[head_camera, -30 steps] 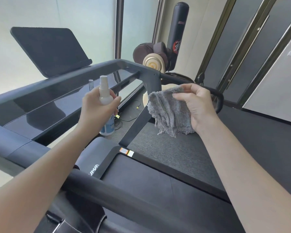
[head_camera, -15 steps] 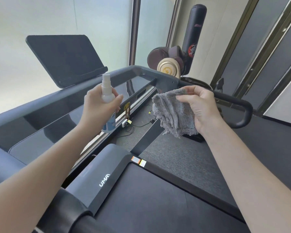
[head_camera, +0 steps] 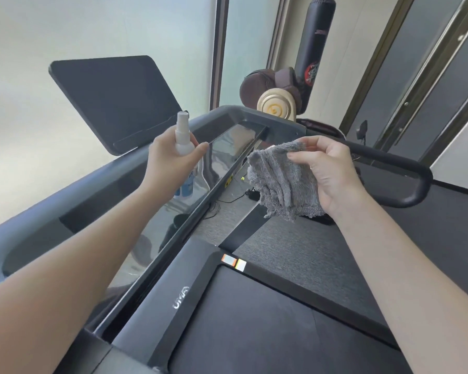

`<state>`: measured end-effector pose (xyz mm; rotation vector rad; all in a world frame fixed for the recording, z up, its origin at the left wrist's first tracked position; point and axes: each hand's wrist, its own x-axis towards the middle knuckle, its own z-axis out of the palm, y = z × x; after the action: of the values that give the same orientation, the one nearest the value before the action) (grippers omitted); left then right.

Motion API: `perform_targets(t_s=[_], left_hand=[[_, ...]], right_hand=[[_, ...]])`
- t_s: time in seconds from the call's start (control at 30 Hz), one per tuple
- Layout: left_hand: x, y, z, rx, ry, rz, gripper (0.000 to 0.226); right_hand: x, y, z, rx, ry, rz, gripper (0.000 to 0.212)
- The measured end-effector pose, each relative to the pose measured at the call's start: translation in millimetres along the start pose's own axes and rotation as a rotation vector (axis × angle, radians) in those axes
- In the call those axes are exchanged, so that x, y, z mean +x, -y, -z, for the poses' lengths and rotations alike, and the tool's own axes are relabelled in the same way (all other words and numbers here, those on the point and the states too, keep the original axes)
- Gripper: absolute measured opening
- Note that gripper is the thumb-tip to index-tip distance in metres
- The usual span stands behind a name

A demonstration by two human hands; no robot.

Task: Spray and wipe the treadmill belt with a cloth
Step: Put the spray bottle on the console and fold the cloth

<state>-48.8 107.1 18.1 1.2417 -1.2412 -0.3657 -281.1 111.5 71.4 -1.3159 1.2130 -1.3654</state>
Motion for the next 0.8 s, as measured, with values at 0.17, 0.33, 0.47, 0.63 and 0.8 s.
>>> perform_targets(t_s=[0.17, 0.33, 0.47, 0.63, 0.8], left_hand=[[18, 23, 0, -0.029, 0.03, 0.013, 0.023], [27, 37, -2, -0.04, 0.049, 0.019, 0.023], [33, 49, -1, -0.021, 0.07, 0.026, 0.025], [34, 59, -2, -0.032, 0.117, 0.015, 0.027], [37, 65, 3, -0.053, 0.134, 0.049, 0.035]], right_hand=[[-2, 3, -13, -0.024, -0.053, 0.012, 0.023], [-6, 2, -18, -0.056, -0.105, 0.014, 0.022], [-11, -1, -23, -0.047, -0.122, 0.014, 0.023], [-13, -6, -26, -0.05, -0.14, 0.018, 0.022], [-14, -9, -28, -0.049, -0.158, 0.013, 0.022]])
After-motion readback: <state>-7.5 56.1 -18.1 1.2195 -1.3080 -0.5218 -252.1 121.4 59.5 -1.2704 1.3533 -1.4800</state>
